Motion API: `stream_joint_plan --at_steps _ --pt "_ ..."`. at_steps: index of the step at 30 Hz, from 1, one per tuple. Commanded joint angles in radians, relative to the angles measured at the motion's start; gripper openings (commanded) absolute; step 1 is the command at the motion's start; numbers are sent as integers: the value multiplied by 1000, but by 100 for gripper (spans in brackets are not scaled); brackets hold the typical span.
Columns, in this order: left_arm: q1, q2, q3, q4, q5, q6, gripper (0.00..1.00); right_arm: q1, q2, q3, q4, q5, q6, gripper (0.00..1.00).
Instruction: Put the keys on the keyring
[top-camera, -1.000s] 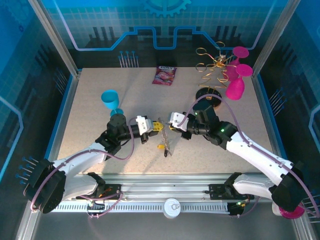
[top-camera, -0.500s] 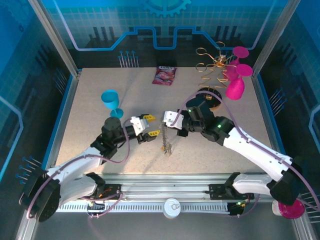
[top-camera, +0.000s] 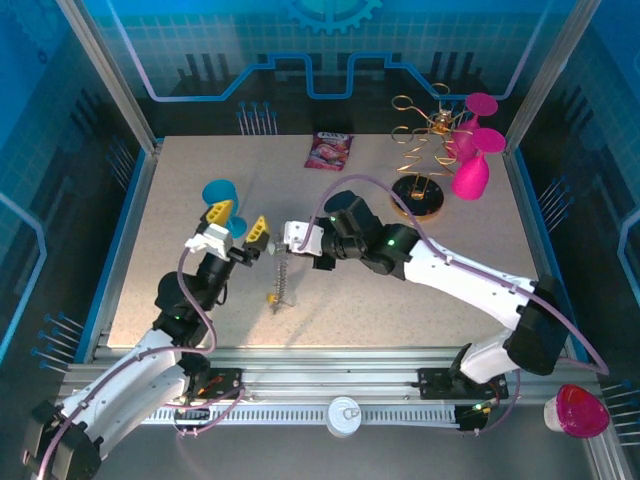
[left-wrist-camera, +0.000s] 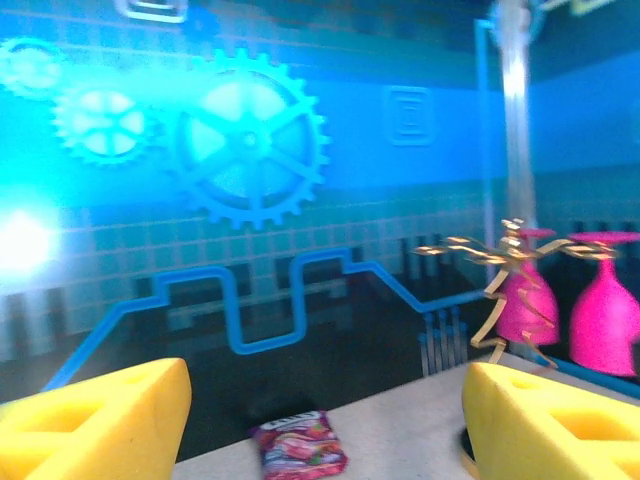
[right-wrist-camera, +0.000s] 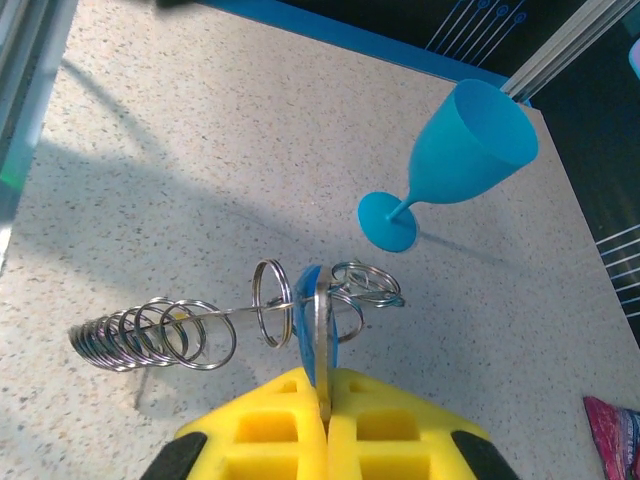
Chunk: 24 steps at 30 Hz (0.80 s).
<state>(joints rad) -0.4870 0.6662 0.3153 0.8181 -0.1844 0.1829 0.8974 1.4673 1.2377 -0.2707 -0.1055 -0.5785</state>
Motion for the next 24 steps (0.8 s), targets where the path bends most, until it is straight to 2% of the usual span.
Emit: stream_joint_plan --at_steps 1,4,8,15,21,24 --pt "17 7 10 -20 -157 -81 74 -15 12 -52 107 19 -62 0" --pt "22 30 8 -58 -206 -125 74 -67 -27 -167 138 18 -98 0" --pt "25 73 16 -85 -212 -161 75 -137 -90 -301 128 45 -162 0" --pt "25 133 31 -120 -241 -183 75 -198 -120 -453 10 284 -330 0" --pt "27 150 36 -166 -329 -165 76 -212 -62 -529 -21 507 -448 0" --pt "29 163 43 -199 -394 -157 76 -212 -48 -554 -27 588 -457 0"
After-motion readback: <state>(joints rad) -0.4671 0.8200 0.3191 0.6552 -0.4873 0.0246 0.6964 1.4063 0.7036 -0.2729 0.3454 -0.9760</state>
